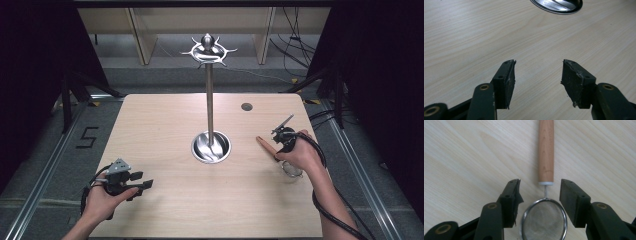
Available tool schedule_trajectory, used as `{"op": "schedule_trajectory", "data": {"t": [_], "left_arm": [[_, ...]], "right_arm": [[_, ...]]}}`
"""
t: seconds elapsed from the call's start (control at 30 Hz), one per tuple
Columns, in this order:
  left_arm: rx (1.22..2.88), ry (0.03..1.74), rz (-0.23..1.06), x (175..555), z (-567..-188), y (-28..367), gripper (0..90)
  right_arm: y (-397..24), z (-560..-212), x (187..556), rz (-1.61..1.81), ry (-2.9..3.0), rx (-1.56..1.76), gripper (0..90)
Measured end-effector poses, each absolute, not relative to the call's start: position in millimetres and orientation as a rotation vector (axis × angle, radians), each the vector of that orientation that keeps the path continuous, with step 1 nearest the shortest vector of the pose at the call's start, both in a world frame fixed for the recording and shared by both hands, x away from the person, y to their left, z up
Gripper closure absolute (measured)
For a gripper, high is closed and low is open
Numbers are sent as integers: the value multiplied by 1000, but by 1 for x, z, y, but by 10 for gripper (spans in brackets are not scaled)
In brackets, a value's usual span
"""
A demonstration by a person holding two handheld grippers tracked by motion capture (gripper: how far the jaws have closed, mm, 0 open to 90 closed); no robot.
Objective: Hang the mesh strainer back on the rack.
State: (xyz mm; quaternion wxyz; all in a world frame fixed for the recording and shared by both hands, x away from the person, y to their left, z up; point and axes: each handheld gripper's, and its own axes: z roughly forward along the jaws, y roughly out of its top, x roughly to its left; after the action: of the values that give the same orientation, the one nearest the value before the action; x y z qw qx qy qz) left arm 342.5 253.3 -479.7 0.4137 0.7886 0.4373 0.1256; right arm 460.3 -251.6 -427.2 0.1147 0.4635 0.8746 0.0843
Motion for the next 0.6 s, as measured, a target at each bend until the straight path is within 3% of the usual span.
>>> {"op": "schedule_trajectory", "data": {"t": [0.6], "left_arm": [[1993, 1104, 296, 343, -478, 254, 431]], "right_arm": [[-245, -449, 481, 121, 2626, 1409, 564]]}}
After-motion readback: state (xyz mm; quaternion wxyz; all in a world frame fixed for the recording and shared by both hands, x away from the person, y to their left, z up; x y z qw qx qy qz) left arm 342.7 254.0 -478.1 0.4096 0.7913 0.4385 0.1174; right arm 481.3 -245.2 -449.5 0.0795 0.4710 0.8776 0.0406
